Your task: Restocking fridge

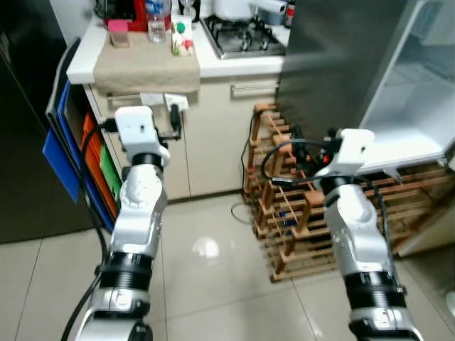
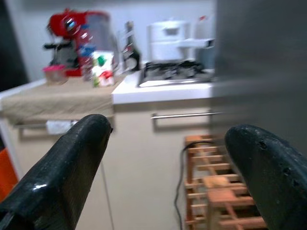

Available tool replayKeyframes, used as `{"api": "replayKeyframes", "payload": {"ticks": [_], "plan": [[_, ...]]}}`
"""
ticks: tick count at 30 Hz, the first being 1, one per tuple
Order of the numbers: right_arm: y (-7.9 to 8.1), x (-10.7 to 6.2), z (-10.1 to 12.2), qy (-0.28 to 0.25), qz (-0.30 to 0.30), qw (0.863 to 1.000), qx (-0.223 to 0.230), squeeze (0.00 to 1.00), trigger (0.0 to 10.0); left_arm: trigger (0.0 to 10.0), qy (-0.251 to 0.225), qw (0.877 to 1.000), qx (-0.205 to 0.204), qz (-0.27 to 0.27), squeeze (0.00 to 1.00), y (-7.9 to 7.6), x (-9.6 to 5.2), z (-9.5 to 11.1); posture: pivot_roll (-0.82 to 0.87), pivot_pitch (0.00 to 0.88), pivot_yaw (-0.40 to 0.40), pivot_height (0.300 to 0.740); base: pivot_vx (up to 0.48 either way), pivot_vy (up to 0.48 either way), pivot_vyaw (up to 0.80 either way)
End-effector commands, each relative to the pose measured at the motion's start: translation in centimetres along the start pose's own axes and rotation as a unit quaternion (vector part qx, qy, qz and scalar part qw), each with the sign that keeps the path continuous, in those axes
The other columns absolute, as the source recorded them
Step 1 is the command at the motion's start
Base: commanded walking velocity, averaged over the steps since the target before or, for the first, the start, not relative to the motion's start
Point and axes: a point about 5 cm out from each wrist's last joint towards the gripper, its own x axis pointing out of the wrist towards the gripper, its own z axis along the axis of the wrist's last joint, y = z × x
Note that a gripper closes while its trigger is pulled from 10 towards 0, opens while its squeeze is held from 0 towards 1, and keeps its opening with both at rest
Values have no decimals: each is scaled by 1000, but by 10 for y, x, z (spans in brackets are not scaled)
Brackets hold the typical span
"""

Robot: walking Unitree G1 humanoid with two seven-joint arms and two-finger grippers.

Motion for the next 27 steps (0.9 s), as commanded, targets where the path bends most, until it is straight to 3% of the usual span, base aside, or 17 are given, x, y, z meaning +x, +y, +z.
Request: {"api": "replayKeyframes", "payload": {"ticks": [1,9,17,27], "plan": [[-4,-2,3,-4,-6,1000,-9,188,10000,10000,11,1000,-5,-6,0,-4,-1,-4,-90,0,8,740,480,0,706],[-6,2,-1,14,0,1000,-17,176,10000,10000,9,1000,-4,-6,0,-7,2,-4,-84,0,-6,740,480,0,662],[-9,4,3,8,-11,1000,-19,141,10000,10000,8,1000,-10,-12,0,-12,4,-4,-97,0,-6,740,475,0,0],[-5,6,10,-15,-12,1000,-22,141,10000,10000,-8,1000,-16,-1,0,-5,10,3,-89,0,4,740,468,0,0]]}}
